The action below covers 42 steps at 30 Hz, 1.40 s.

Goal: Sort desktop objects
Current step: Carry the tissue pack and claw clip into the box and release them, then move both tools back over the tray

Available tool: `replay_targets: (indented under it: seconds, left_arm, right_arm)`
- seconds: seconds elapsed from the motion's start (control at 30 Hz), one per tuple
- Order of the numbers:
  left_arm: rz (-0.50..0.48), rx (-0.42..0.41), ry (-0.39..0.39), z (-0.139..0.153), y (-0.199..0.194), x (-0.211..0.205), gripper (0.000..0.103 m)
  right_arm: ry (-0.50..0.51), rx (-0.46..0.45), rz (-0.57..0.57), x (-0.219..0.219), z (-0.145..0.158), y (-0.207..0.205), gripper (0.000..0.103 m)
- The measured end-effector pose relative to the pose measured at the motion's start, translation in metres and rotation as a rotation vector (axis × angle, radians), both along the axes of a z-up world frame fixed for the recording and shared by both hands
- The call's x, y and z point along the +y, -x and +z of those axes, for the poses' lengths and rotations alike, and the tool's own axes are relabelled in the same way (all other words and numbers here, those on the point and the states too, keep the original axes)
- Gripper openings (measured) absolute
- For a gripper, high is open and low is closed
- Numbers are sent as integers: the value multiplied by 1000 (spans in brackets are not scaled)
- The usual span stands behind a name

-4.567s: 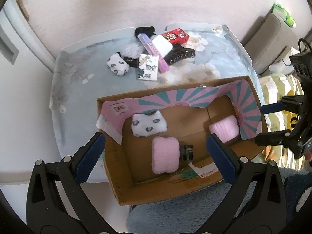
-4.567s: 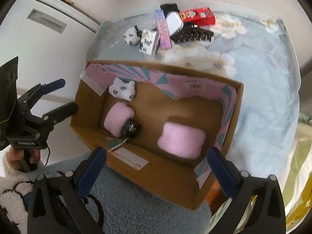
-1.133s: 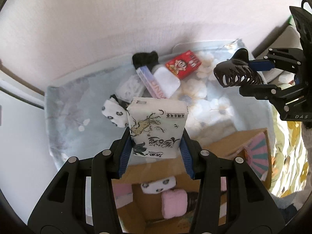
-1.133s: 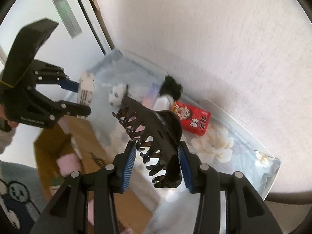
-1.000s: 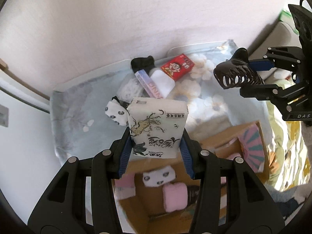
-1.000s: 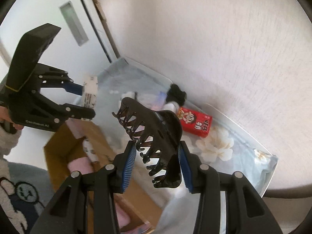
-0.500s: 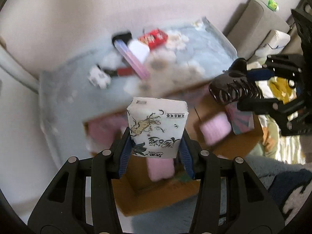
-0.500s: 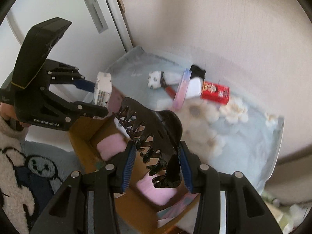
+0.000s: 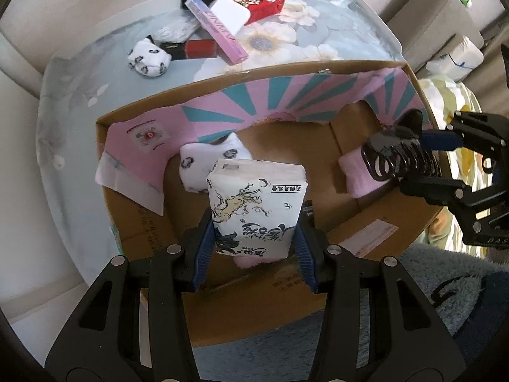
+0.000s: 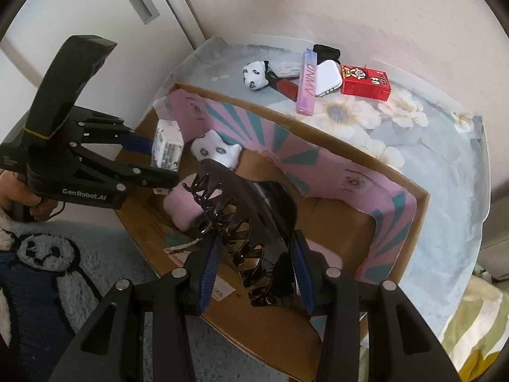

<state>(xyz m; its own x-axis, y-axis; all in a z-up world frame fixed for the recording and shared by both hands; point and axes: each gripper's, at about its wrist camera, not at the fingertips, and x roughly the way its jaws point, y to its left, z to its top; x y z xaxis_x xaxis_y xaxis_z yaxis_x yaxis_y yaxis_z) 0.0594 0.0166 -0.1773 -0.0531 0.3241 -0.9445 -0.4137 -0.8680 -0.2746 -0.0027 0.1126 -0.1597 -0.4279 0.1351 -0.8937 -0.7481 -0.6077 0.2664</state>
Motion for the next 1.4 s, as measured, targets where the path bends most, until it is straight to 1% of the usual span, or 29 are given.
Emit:
replay_targets:
  seconds: [0.23,0.4,0.47,0.5,0.53,0.57,0.6,0.67,0.77,0.83,0.93,1.07,1.13,1.2,1.3,1.4]
  left_arm:
    - [-1,-4,3,0,-3,2,43]
    - [5,-12,-12,-1,-4,2,43]
    - [-4,-20,-47,1,-5,3,48]
    - [-1,-16,-51,3,-5,3,65]
    - [2,-4,-48,6,-6,3,90]
    - [11,23,-42,11,-6,1,98]
    - [23,53,-41,17,-6,-1,103]
    - [42,88,-58,29,-4,-7,103]
    - [75,114,-56,38,1,-17,103]
    - [94,117,-54,40,4,-22,103]
    - [128,111,-72,42,8,-32,103]
    - [170,109,-94,45,9,-42,103]
    - [186,118,-95,48,11,-47,103]
    - [200,134,-91,54,14,-53,103]
    - [204,158,-84,64,22,-60,103]
    - [193,200,-63,78,36,-66,103]
  right_arm:
    - [-3,-7,-6,2,-4,2,40]
    - [12,-21,-4,1,-9,2,41]
    - [40,-41,-1,2,-14,4,42]
    - [33,-66,-10,2,-15,5,48]
    - [29,-91,-13,2,-15,6,56]
    - [20,-112,-13,2,-15,7,58]
    - [6,-129,-13,1,-14,7,59]
    - [-20,-137,-20,1,-9,3,60]
    - [-17,-81,-43,5,1,-8,61]
    - [1,-23,-69,9,7,-17,62]
    - [19,58,-113,13,17,-30,62]
    - [18,82,-151,15,25,-35,62]
    - [43,118,-173,18,31,-37,62]
    - [42,167,-182,19,41,-38,62]
    - [11,237,-183,26,64,-36,62]
    - [-18,274,-200,40,83,-34,62]
